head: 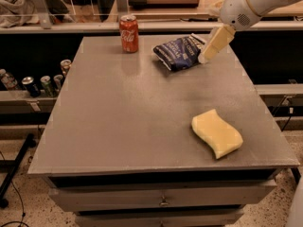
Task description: Move blue chip bag near sponge
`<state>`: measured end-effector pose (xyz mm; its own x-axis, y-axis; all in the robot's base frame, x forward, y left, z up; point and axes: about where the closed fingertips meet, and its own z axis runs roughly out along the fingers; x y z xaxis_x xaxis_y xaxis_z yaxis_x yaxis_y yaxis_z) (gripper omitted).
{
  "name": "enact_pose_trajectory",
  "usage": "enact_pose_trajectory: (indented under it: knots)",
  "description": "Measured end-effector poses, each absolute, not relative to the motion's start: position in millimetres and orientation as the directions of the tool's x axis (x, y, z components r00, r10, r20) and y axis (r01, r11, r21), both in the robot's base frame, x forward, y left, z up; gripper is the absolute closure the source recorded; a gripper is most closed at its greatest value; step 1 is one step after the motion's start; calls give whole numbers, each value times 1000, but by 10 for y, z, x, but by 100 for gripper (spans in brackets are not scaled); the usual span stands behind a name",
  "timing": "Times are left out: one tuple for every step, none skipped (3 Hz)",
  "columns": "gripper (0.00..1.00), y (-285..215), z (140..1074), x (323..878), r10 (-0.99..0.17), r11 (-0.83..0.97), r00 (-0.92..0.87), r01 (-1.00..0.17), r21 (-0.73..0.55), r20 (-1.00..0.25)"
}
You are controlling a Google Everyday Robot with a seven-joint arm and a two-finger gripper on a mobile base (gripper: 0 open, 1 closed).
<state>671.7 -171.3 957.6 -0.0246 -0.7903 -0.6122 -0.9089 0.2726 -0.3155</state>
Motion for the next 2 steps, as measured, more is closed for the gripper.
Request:
enact_pose_trajectory:
  knots:
    - [0,-1507,9375,6916,-768,335,-96,-903,-269,-633]
    - [0,-1435,9167,7131,-757,434,-201,-865,-250,-622]
